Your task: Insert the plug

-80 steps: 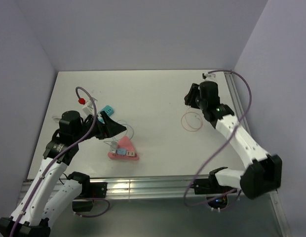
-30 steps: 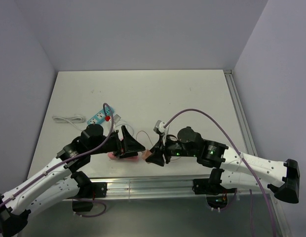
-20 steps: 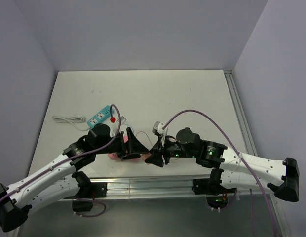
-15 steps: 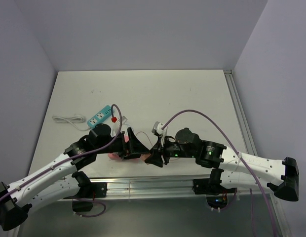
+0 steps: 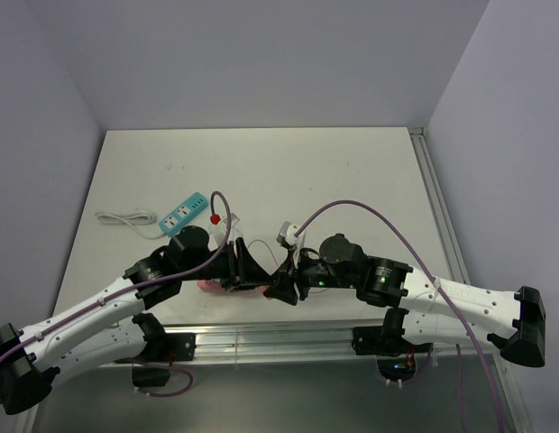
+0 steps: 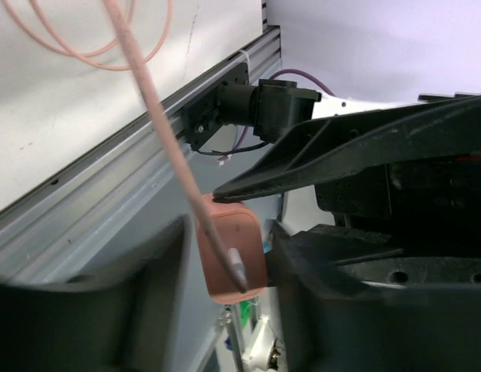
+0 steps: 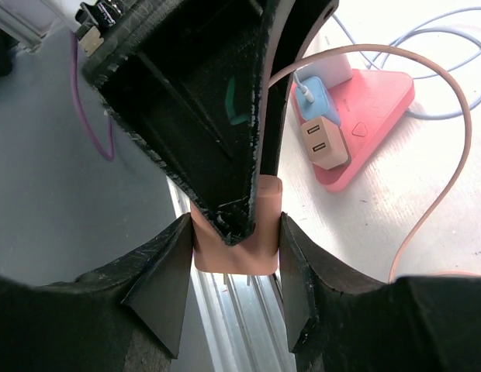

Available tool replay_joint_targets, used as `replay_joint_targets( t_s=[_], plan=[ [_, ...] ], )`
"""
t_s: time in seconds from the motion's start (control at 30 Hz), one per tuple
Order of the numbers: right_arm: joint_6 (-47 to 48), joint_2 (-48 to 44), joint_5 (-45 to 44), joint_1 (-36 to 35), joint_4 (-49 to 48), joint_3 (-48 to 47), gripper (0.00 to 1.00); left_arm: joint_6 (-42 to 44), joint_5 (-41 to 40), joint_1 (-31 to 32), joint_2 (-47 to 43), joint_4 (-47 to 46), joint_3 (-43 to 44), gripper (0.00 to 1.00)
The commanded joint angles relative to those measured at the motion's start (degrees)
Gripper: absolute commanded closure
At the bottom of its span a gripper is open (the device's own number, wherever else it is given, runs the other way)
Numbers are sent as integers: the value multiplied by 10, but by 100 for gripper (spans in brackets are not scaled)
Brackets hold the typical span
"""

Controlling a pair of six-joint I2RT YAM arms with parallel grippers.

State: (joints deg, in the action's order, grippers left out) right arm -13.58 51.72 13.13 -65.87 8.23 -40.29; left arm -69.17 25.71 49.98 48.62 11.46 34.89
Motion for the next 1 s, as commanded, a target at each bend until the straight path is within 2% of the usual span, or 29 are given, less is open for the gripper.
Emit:
replay_joint_targets(
  t_s=[0.0,0.07,0.1,0.13,0.17,0.2,0.23,0.27,0.3,0.37,0.43,0.5,0.63,0.77,0.87,0.97],
  plan=[
    [8,-6,-2,-6,-29,-31,100,6,20,4,0,-47,-4,56],
    [5,-7,-9,-7,-28,-31,100,5,28,4,2,-66,-4,68],
    [5,-6,-12,-7,-27,-32,100,4,40,4,4,-73,-4,86],
    [3,-6,-15,-7,-26,-32,100,4,45,4,5,-79,-4,95],
    [2,-5,-24,-7,-23,-35,100,4,50,4,9,-84,-2,100],
    [1,-5,-28,-6,-22,-35,100,10,57,4,13,-86,3,100],
    [-2,-5,-32,-7,-20,-35,96,15,61,5,16,-85,9,100],
    [-5,-6,-37,-6,-17,-37,87,21,63,4,19,-83,15,100],
    [-13,-8,-52,-6,-10,-40,62,38,67,5,26,-73,31,100],
    [-23,-16,-73,-6,6,-43,38,66,65,3,34,-55,58,100],
    [-43,-39,-118,-7,21,-44,27,129,24,3,53,10,120,100],
    [-76,-72,-186,-6,52,-42,7,202,-9,0,79,74,191,100],
    [-123,-129,-265,-6,100,-32,4,302,-78,-25,123,137,292,100],
    [-186,-195,-320,-6,123,3,3,363,-32,-117,154,104,338,100],
    [-210,-227,-282,-5,98,46,5,402,-15,-166,185,80,373,100],
    [-225,-238,-248,-6,58,96,7,468,-15,-193,240,98,451,100]
  ],
)
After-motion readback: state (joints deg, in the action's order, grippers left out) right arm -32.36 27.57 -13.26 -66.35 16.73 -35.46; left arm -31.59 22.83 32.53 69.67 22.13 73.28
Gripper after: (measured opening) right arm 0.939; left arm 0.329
